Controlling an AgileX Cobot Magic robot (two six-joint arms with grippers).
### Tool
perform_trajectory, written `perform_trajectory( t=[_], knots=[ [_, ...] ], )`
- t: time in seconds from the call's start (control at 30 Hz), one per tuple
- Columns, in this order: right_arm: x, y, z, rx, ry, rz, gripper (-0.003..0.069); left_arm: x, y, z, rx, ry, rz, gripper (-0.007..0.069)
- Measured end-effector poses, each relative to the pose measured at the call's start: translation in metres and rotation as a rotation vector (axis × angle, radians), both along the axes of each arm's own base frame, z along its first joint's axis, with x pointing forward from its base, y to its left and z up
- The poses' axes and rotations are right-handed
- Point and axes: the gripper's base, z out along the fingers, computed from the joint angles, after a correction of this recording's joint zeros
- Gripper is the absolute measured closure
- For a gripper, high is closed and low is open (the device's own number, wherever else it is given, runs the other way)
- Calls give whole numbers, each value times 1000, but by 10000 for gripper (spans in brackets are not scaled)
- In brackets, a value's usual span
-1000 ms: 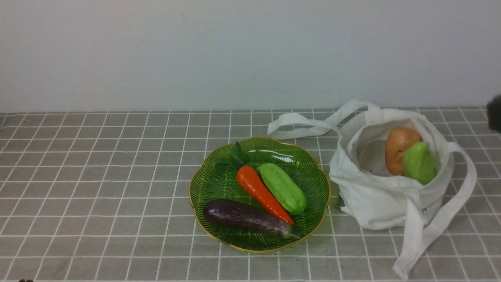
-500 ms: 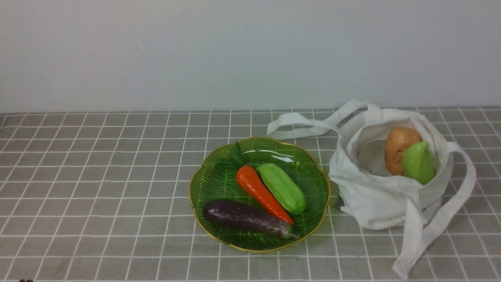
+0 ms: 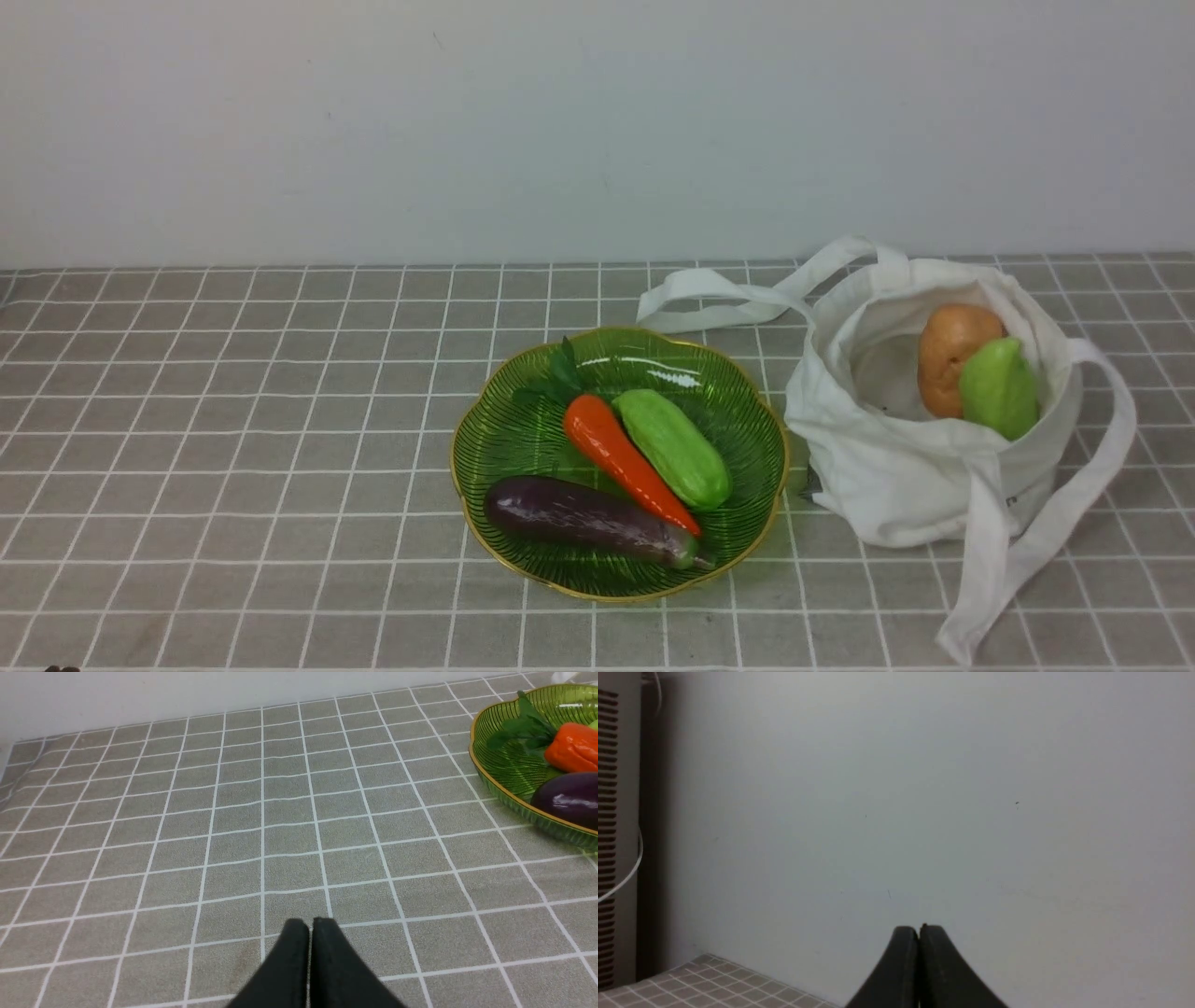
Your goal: Take vegetables from bag on grey coffee tablecloth place on plate.
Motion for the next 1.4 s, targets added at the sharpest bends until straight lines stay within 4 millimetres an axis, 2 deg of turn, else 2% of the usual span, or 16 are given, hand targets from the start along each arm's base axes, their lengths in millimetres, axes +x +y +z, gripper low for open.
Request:
perform_trajectory(
  t=[0.13, 0.23, 0.37, 0.4, 0.5, 0.77, 0.9, 1.4],
  knots=[
    [2, 1, -8, -96, 39, -16, 674, 0, 0, 0, 0, 0, 0, 632],
    [3, 2, -29, -186, 154, -16, 674, 0, 0, 0, 0, 0, 0, 632],
    [0, -1, -52, -174, 225, -22, 674, 0, 0, 0, 0, 0, 0, 632],
    [-2, -5, -64, -165, 240, -53, 674, 0, 0, 0, 0, 0, 0, 632],
    [-3, -16, -82, -77, 285, -189, 674, 0, 0, 0, 0, 0, 0, 632],
    [-2, -34, -97, -56, 403, -495, 674, 0, 0, 0, 0, 0, 0, 632],
    [-3, -38, -106, -72, 471, -568, 674, 0, 0, 0, 0, 0, 0, 632],
    [-3, -31, -108, -117, 488, -433, 674, 0, 0, 0, 0, 0, 0, 632]
  ],
)
